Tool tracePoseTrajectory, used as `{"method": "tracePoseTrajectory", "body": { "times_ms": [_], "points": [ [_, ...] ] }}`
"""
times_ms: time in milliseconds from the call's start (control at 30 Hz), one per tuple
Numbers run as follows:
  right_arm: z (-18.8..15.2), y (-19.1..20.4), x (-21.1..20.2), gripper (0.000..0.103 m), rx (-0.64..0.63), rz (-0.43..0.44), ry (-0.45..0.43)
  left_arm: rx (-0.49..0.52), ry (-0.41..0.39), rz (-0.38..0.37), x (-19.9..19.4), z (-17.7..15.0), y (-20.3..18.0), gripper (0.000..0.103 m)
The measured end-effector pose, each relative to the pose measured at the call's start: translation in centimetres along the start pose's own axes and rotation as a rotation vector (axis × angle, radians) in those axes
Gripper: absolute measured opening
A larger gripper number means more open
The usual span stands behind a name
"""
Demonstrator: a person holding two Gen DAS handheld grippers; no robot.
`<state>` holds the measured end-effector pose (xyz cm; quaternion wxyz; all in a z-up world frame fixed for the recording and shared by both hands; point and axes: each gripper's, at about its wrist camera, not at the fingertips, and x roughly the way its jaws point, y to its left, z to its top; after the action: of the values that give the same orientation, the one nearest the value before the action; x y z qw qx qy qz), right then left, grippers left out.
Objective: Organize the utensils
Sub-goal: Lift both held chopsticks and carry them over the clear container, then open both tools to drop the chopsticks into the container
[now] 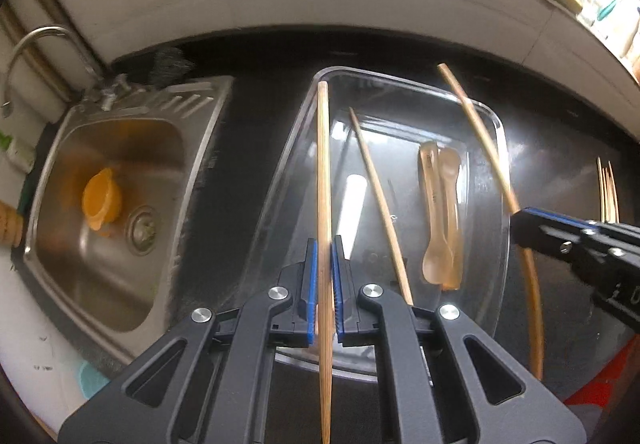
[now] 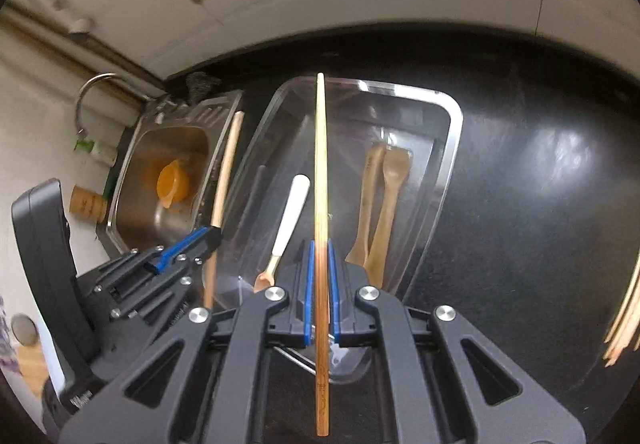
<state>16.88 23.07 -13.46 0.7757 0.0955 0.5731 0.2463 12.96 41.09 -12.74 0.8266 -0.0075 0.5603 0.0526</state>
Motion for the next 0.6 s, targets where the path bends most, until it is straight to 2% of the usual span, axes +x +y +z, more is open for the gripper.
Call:
{"method": "tracePoseTrajectory", "body": {
  "times_ms": [133,600],
  "points": [
    [0.2,-0.5,1.8,0.007,0.028,-0.018,0.026,0.032,0.022,-0.004,1.6,0.4,-0.4,0.006],
    [1.5,-0.4,3.5,0.007,0.061,-0.036,0.043,0.054,0.068,-0.008,4.1,0.4,-0.1,0.006]
  ]
}}
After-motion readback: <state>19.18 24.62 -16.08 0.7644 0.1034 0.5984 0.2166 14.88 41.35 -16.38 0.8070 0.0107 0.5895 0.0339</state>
